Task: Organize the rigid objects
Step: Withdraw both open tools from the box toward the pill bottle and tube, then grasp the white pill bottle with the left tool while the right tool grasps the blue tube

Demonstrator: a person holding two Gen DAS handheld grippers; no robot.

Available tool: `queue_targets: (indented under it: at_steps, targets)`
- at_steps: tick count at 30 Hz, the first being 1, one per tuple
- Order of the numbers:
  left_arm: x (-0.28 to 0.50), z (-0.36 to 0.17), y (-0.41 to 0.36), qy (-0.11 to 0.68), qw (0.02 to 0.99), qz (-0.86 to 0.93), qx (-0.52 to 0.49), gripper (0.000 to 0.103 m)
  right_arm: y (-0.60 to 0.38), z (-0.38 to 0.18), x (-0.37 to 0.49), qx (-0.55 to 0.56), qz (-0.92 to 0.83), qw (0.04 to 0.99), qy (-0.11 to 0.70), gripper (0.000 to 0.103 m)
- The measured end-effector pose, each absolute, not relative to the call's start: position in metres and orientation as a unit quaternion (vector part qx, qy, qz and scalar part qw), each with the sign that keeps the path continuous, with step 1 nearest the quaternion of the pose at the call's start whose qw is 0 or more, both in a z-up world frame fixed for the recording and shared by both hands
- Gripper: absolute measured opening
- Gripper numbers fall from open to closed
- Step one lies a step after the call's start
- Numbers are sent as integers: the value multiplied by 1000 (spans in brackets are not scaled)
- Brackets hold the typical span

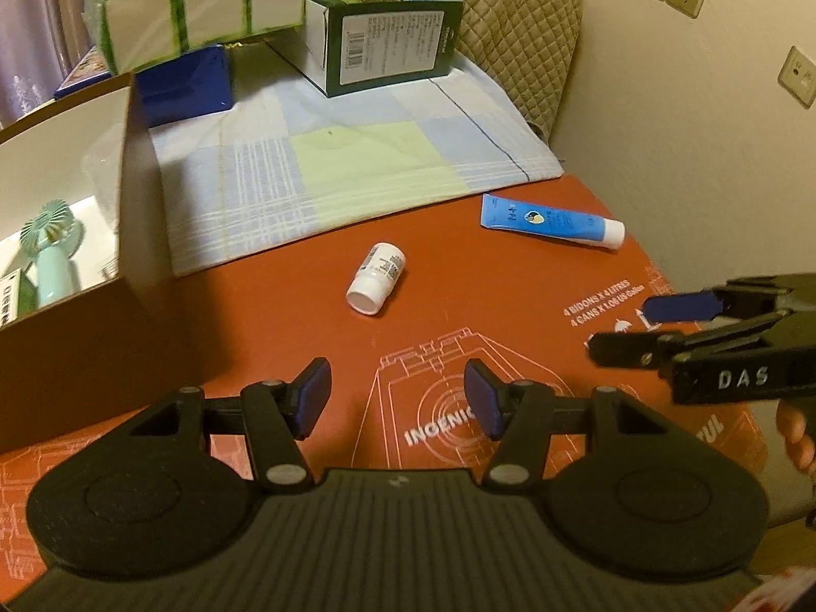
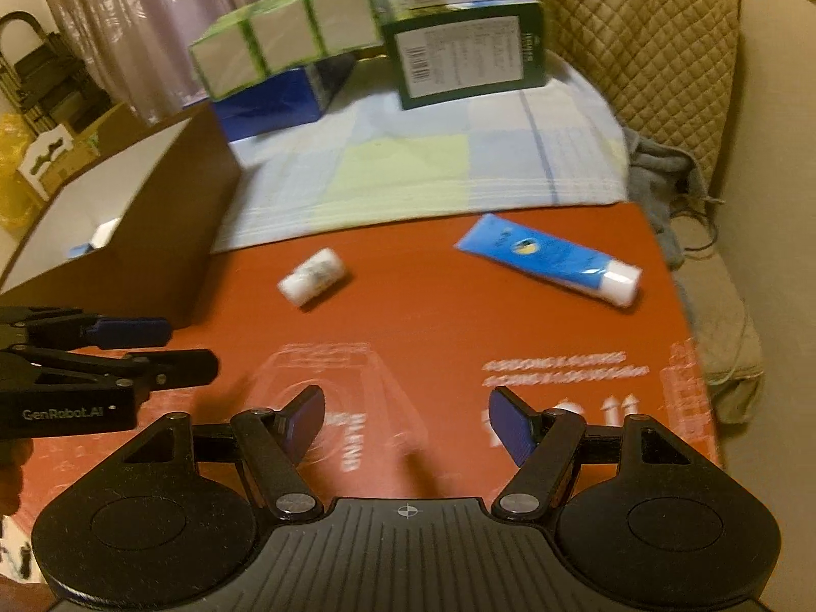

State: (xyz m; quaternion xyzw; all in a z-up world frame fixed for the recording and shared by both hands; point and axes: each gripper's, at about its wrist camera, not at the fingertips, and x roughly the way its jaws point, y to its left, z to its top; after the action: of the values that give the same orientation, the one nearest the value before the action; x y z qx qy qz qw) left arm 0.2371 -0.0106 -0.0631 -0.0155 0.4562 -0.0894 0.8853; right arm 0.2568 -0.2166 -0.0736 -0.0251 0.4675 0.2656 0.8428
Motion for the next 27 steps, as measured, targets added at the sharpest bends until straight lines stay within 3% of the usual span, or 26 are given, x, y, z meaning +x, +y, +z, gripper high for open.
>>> queue_targets:
  at_steps: [27]
  targets:
    - [333, -111, -36, 485, 870, -82, 40, 53, -236, -127, 389, -165, 294, 831, 442, 68]
